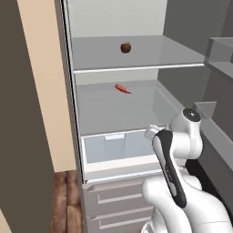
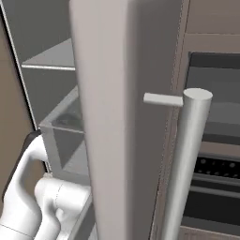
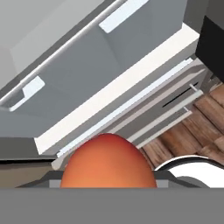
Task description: Pick up the mango and apple from the fridge and place one fruit on each plate on the dining counter.
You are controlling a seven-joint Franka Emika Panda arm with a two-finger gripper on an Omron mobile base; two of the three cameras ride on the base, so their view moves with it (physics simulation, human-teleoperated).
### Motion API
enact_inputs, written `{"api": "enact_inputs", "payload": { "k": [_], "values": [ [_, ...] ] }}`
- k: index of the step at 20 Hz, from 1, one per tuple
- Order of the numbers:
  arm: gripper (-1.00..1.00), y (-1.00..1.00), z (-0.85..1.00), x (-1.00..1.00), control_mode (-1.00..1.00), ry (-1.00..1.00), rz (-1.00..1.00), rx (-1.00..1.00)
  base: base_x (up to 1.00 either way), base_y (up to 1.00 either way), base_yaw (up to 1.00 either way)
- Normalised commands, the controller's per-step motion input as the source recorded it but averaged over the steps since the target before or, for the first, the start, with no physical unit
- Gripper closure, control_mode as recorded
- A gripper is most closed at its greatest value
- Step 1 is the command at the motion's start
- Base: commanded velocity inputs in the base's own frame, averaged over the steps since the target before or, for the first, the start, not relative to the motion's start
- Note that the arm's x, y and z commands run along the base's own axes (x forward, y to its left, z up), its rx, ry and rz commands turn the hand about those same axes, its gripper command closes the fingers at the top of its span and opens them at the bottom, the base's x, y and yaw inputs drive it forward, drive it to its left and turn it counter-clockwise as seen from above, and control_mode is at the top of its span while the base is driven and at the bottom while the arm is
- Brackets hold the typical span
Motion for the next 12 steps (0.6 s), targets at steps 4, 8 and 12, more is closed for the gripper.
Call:
{"api": "enact_inputs", "payload": {
  "k": [4, 8, 12],
  "values": [
    [1.00, 0.00, 0.00, 0.00, 1.00, 0.00, 0.00, 0.00, -0.49, 0.46, 0.00],
    [1.00, 0.00, 0.00, 0.00, 1.00, 0.00, 0.00, 0.00, -0.50, 0.53, -0.05],
    [1.00, 0.00, 0.00, 0.00, 1.00, 0.00, 0.00, 0.00, -0.74, 0.16, -0.09]
  ]
}}
